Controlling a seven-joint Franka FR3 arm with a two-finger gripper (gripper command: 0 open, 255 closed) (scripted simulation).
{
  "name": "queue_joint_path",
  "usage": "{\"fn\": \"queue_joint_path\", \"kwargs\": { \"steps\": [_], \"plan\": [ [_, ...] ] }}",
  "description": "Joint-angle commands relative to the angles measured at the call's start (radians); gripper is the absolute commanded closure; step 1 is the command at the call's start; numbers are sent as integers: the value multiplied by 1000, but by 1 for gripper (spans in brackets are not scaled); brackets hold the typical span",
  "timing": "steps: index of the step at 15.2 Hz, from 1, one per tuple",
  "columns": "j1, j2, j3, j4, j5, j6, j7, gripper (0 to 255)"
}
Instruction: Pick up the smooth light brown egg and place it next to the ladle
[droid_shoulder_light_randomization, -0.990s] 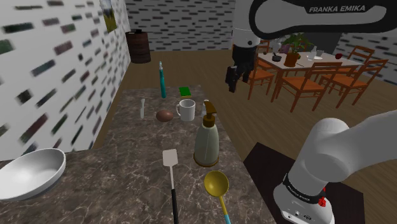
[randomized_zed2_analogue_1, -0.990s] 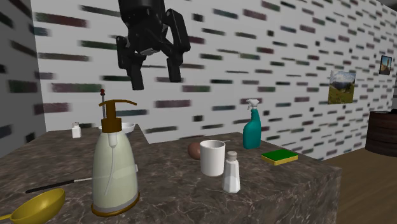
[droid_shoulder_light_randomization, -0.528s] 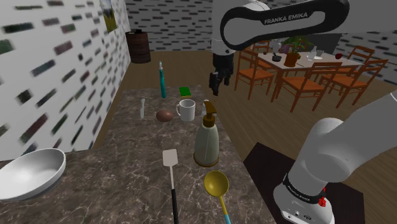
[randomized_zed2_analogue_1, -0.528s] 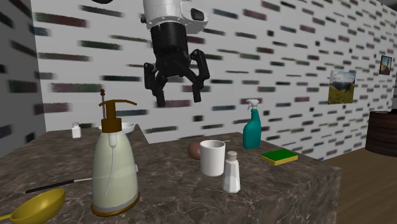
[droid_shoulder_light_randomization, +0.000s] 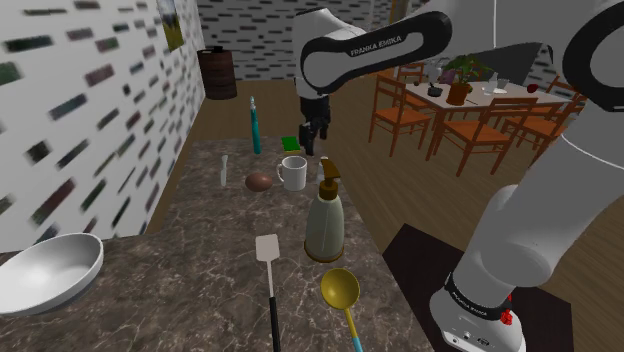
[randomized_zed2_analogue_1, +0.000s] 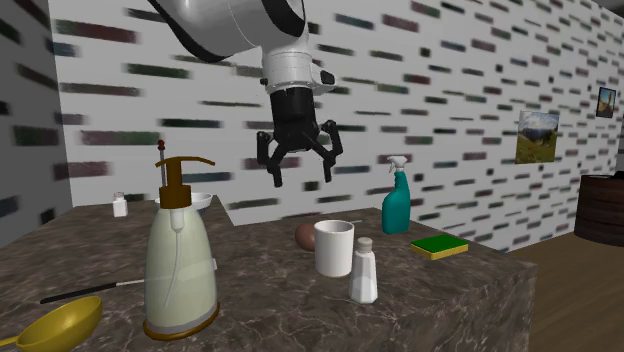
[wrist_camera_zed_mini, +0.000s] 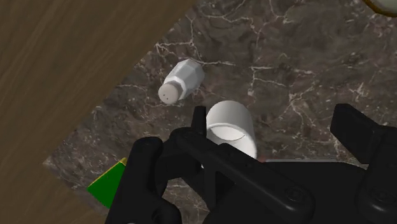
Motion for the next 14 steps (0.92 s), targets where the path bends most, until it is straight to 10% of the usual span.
{"fn": "queue_joint_path", "kwargs": {
  "steps": [1, 14],
  "plan": [
    [8, 81, 6, 51, -4, 24, -23, 0],
    [57, 595, 49, 526, -50, 22, -187, 0]
  ]
}}
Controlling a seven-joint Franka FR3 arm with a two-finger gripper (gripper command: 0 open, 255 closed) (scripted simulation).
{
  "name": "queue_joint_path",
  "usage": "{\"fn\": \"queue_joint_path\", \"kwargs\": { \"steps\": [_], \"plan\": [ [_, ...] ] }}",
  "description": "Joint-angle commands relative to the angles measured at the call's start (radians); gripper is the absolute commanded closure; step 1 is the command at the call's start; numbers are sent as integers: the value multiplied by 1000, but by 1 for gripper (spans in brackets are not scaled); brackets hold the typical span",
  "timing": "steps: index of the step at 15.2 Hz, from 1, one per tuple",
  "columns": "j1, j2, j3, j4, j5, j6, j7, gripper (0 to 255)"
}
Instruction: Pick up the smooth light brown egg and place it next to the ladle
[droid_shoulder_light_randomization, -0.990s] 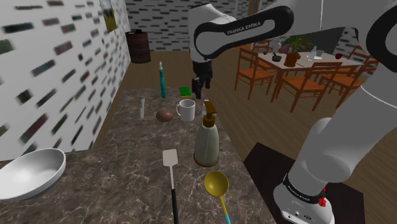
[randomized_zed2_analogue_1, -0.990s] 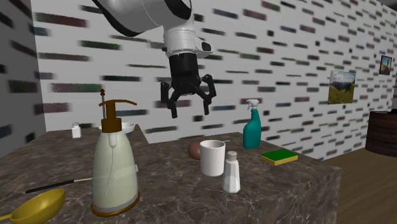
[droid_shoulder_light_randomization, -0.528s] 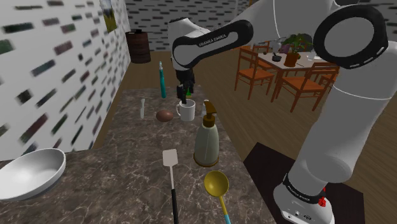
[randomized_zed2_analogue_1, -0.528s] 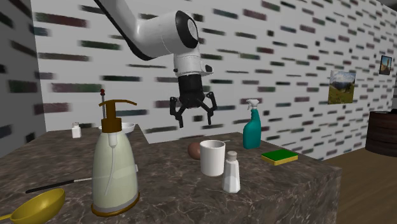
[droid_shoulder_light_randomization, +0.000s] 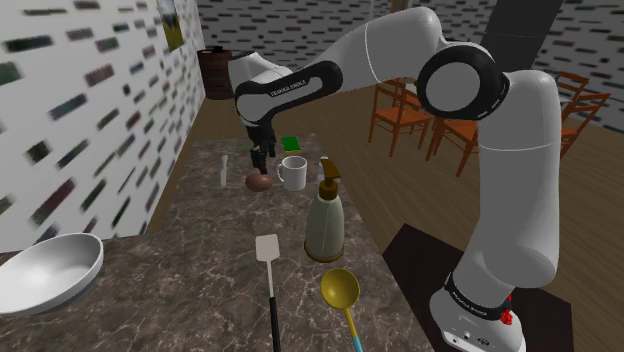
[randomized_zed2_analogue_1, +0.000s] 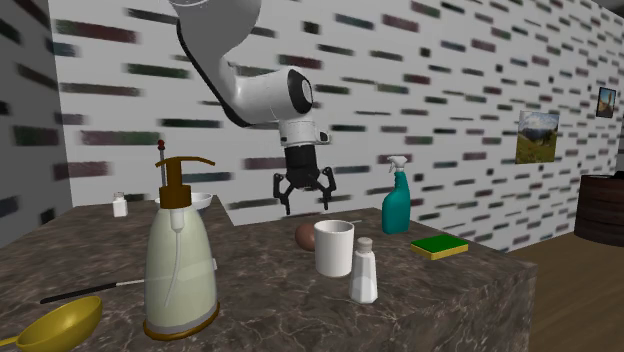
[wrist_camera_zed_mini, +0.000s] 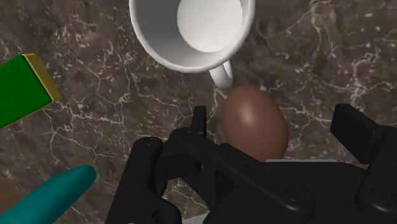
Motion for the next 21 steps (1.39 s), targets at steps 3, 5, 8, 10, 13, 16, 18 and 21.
{"fn": "queue_joint_path", "kwargs": {
  "steps": [3, 5, 8, 10, 13, 16, 18, 21],
  "plan": [
    [22, 167, 12, 189, -19, -35, -55, 0],
    [37, 259, 18, 302, -29, -63, -82, 0],
    [35, 264, 17, 284, -31, -40, -81, 0],
    [33, 269, 16, 266, -32, -16, -79, 0],
    [29, 281, 13, 236, -36, 25, -76, 0],
    [29, 281, 13, 236, -36, 25, -76, 0],
    [29, 281, 13, 236, -36, 25, -76, 0],
    [29, 281, 13, 236, -36, 25, -76, 0]
  ]
}}
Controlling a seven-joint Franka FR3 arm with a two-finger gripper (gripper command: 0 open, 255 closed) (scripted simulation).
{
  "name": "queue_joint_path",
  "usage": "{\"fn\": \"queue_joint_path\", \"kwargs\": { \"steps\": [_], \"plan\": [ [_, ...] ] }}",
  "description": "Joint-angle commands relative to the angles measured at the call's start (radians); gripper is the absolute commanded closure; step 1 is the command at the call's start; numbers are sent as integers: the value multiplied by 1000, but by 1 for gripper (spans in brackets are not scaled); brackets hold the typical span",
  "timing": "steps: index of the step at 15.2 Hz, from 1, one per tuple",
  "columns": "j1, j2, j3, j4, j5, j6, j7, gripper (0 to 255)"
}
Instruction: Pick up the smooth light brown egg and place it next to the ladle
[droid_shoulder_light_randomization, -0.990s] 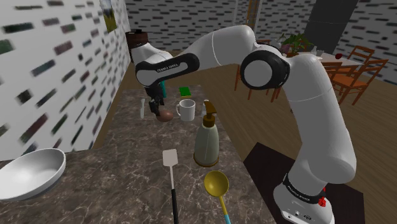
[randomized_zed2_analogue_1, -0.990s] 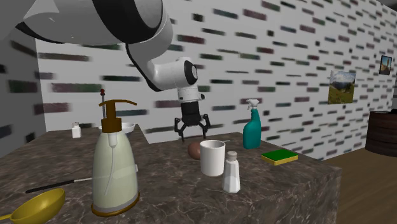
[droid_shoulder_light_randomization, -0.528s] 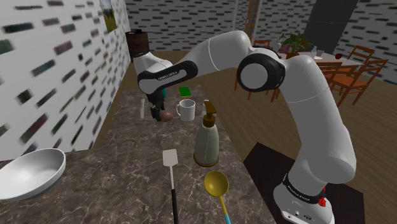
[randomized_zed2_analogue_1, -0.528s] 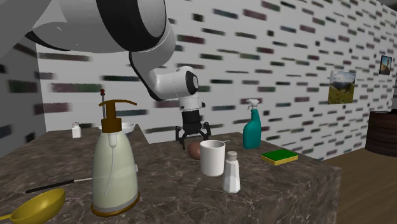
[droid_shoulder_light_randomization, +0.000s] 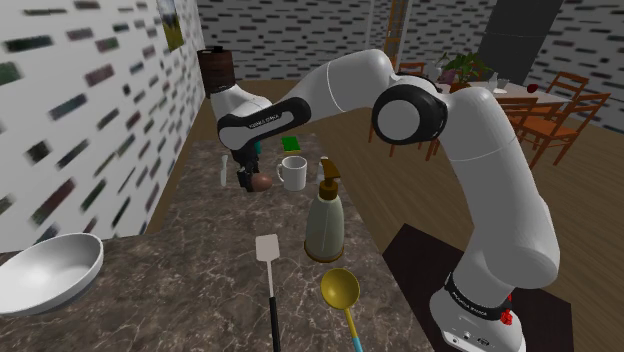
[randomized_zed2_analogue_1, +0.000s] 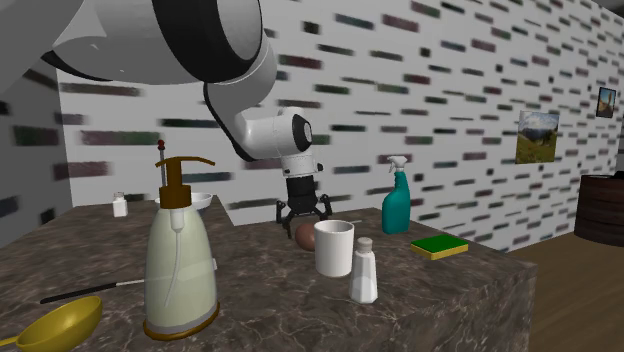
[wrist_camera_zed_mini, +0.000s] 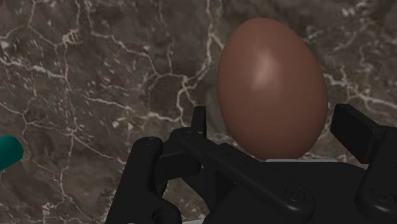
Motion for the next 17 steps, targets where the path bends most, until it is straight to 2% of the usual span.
{"fn": "queue_joint_path", "kwargs": {
  "steps": [1, 10, 17],
  "plan": [
    [0, 0, 0, 0, 0, 0, 0, 255],
    [0, 0, 0, 0, 0, 0, 0, 255],
    [1, -29, 3, 46, 7, -75, -13, 255]
  ]
}}
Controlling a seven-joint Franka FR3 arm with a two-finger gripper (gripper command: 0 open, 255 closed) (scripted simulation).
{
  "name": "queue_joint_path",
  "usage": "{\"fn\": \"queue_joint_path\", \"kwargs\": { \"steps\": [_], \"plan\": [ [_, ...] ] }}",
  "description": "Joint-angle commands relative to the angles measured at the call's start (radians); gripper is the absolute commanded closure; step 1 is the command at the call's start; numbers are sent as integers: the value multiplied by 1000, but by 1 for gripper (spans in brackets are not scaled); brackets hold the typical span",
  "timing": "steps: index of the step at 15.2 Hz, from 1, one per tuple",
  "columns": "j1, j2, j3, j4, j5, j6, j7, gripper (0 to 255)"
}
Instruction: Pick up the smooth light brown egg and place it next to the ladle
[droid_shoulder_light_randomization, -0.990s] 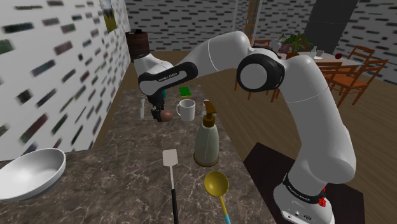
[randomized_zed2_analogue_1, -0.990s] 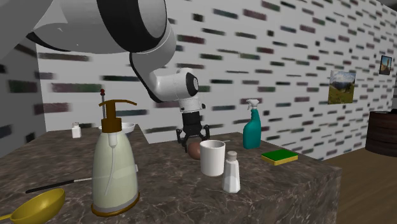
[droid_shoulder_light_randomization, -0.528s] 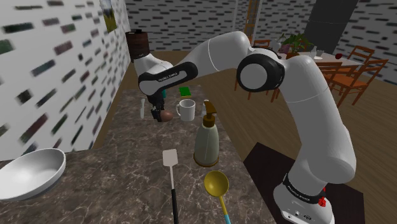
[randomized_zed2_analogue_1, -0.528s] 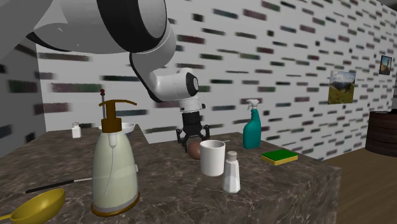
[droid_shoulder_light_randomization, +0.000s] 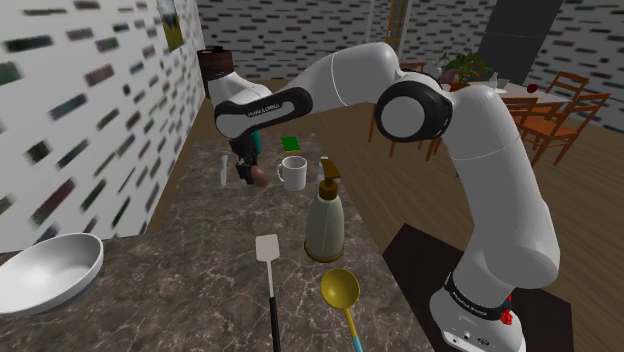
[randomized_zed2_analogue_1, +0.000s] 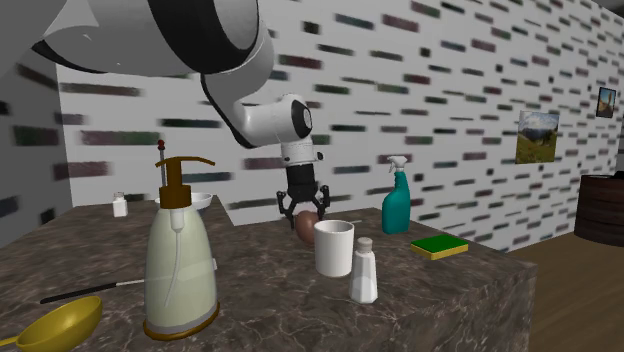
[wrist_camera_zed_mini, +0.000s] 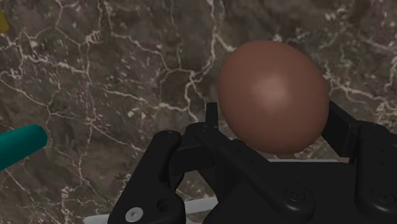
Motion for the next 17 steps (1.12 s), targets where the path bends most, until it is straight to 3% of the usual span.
{"fn": "queue_joint_path", "kwargs": {
  "steps": [1, 17],
  "plan": [
    [0, -7, 1, 14, 2, -20, -4, 255],
    [9, -26, 3, 198, 11, -221, -35, 255]
  ]
}}
